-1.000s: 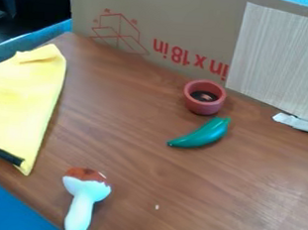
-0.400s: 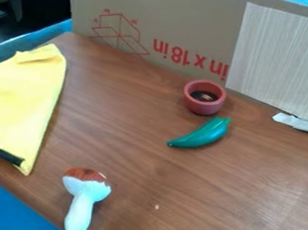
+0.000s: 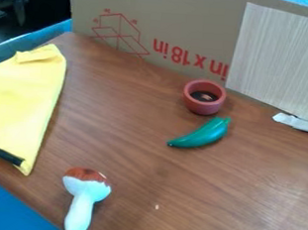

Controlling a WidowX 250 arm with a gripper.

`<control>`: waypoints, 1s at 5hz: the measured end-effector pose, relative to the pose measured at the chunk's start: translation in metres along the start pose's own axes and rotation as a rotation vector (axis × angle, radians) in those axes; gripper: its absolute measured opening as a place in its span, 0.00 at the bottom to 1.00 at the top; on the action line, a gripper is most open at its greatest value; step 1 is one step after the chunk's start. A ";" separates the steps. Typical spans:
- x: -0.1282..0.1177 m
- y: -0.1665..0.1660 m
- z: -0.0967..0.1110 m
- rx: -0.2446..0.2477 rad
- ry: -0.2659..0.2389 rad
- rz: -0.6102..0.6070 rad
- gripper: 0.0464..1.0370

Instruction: Fold the cloth from top to bottom

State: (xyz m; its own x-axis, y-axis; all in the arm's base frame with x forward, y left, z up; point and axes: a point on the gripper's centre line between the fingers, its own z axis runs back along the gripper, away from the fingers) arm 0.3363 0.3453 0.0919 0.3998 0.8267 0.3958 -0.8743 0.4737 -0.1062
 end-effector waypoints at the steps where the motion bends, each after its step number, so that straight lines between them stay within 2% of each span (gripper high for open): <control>1: -0.003 -0.012 -0.008 -0.011 0.011 -0.016 0.96; 3: -0.017 -0.021 -0.026 -0.021 0.058 -0.030 0.96; 5: -0.031 -0.031 -0.034 -0.044 0.086 -0.052 0.96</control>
State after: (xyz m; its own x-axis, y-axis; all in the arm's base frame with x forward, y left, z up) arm 0.3600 0.3157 0.0522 0.4684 0.8226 0.3223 -0.8395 0.5281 -0.1277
